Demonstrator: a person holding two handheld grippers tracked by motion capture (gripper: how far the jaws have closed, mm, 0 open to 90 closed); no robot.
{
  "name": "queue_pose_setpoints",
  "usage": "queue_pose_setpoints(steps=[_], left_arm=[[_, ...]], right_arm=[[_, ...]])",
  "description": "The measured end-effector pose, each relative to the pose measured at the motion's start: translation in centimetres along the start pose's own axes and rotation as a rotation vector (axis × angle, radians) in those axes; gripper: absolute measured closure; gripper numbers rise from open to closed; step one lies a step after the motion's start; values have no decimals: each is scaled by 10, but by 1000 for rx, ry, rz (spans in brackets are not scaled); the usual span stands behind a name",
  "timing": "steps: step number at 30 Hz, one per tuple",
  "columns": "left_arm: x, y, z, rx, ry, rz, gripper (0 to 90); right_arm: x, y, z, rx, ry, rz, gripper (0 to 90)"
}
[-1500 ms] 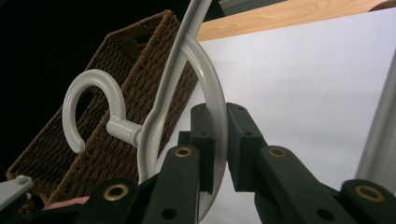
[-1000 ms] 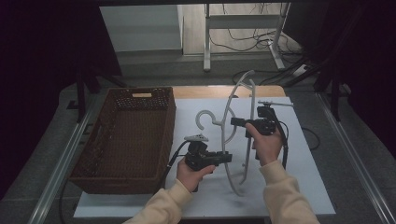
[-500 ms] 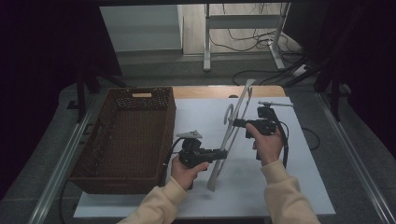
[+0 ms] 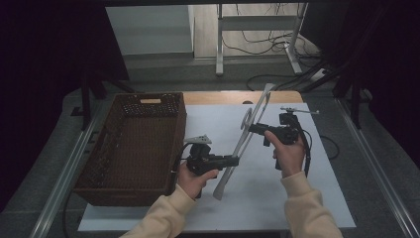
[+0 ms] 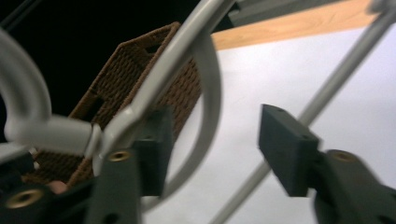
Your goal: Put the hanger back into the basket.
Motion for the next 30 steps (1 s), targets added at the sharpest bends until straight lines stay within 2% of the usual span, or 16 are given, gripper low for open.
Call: queue_pose_setpoints(steps=[2, 5, 8, 10, 14, 17, 23, 25, 30], left_arm=[[2, 0, -1, 4, -4, 6, 821], [4, -1, -3, 0, -2, 7, 821], [6, -1, -4, -7, -1, 8, 821], [7, -3, -6, -3, -2, 15, 821], [12, -7, -10, -9, -1, 17, 821], [17, -10, -14, -20, -2, 17, 821], [24, -15, -18, -28, -7, 24, 821], [25, -17, -19, -30, -9, 26, 821], [30, -26, -26, -47, -23, 32, 821]], right_arm=[[8, -3, 0, 14, -9, 7, 360], [21, -6, 4, 66, 4, 13, 311], [34, -9, 8, 140, 8, 25, 274], [44, -11, 11, 166, 7, 25, 262], [56, -21, 18, 179, 16, 18, 250], [60, -37, 28, 190, 27, 24, 242], [65, -61, 42, 212, 38, 45, 214], [65, -66, 47, 230, 47, 54, 208], [63, -77, 61, 241, 65, 70, 205]])
Point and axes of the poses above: each handheld gripper's, and its own axes: x roughly backward along the jaws, z roughly out of its underside, y roughly to its left, the point moved 10 cm from there along -x, roughly forward along the jaws, and after that the axes turned 5 degrees about -x, right-handed, at the moved point
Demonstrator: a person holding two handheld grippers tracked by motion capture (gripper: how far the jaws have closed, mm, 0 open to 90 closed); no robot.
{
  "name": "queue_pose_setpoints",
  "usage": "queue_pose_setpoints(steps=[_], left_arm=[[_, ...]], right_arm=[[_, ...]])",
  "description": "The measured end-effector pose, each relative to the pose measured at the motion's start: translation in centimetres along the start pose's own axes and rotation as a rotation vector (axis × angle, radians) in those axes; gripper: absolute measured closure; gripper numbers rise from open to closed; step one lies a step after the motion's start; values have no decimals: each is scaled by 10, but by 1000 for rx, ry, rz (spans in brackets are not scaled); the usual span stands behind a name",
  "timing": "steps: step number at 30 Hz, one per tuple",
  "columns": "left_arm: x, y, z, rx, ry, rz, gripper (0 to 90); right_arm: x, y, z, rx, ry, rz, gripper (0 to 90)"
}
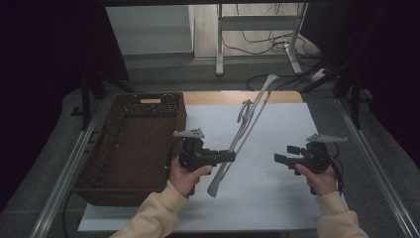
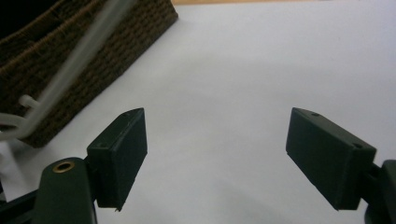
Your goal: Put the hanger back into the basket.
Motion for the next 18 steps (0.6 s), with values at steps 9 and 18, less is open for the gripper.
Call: queue_pose_setpoints(steps=[9, 18], left_arm=[[24, -6, -22, -36, -32, -16, 821], [56, 4, -30, -38, -45, -45, 821]], right_arm=[[-3, -11, 10, -8, 20, 22, 204], [-3, -13, 10, 6, 22, 32, 198]])
Point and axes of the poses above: each handheld gripper's, and its own axes: x roughly backward along the jaws, z roughly out of its underside, y roughly to its left, the point moved 10 cm from there along -x, roughly forward along the jaws, and after that the axes turned 5 degrees about -x, right-handed, at the moved point
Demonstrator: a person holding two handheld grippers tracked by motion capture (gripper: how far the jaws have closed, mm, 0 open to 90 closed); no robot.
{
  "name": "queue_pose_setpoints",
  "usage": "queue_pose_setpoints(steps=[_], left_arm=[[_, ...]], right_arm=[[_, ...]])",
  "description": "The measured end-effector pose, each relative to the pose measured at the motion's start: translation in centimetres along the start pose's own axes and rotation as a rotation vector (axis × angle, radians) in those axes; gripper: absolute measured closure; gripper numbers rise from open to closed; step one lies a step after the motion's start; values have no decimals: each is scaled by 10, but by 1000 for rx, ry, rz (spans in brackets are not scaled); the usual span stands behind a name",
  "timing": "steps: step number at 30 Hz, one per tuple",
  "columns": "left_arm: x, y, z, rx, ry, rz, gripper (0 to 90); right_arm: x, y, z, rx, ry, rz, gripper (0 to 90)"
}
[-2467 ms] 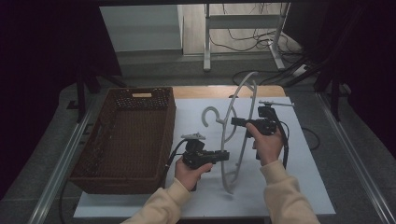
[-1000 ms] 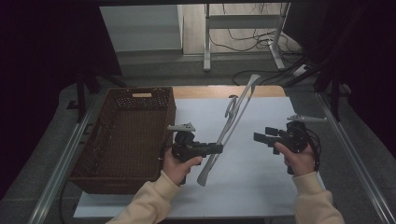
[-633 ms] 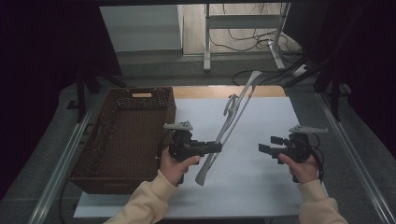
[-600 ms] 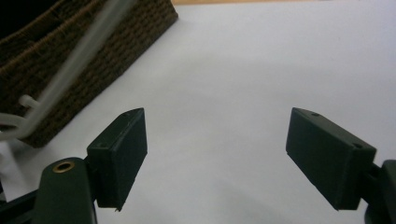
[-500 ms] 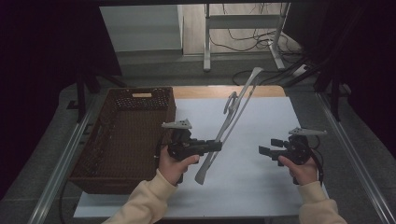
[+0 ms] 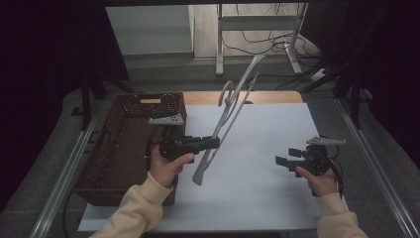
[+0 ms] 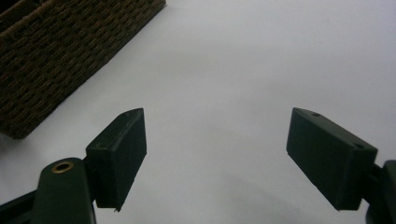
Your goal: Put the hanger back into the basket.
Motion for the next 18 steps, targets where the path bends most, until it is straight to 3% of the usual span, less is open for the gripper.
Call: queue_pose_setpoints(steps=[18], left_arm=[[44, 20, -6, 7, -36, -58, 820]], right_arm=[[1, -7, 0, 10, -1, 31, 168]])
Point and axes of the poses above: each handheld gripper's, and its own axes: x roughly backward along the jaws, z roughly out of its underside, y roughly to its left, the point moved 10 cm from there along -x, roughly forward along the jaws, and after that the axes turned 5 degrees about -x, right-handed, at the moved point
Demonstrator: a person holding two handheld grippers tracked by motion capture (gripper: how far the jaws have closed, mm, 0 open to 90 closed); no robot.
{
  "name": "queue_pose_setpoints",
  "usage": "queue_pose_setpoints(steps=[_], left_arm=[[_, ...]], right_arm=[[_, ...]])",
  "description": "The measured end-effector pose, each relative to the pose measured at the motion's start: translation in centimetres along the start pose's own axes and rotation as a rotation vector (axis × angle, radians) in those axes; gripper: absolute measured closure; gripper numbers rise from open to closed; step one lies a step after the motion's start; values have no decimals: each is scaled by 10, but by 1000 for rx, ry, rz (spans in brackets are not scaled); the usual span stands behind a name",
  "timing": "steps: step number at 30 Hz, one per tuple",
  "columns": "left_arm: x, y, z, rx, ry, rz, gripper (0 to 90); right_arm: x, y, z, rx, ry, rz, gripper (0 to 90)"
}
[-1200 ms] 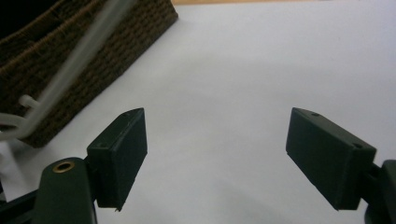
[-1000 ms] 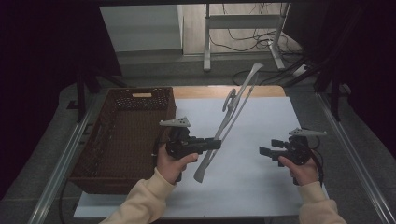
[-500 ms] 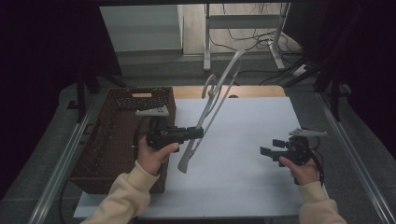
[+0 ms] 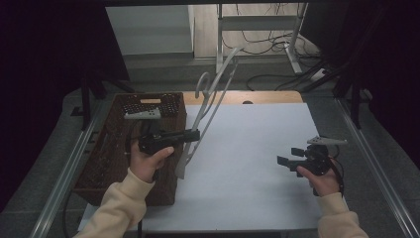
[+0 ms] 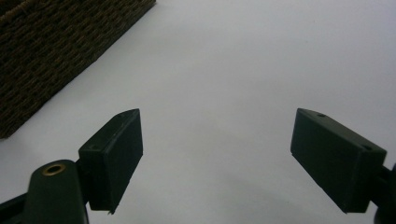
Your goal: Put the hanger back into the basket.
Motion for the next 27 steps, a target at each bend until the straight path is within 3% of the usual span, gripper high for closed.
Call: queue_pose_setpoints(steps=[14, 27], left_arm=[[28, 15, -5, 5, -29, -32, 820], [50, 32, -6, 20, -27, -71, 820]], right_arm=[[-1, -1, 2, -18, 10, -7, 163], [-2, -2, 4, -22, 25, 1, 157]])
Point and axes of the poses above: each handheld gripper's, and its own axes: x roughly backward along the jaws, z roughly out of its underside, y roughly to its left, the point moved 10 cm from there along -x, roughly forward along the jaws, and after that the axes turned 5 degrees about -x, right-handed, at the moved point
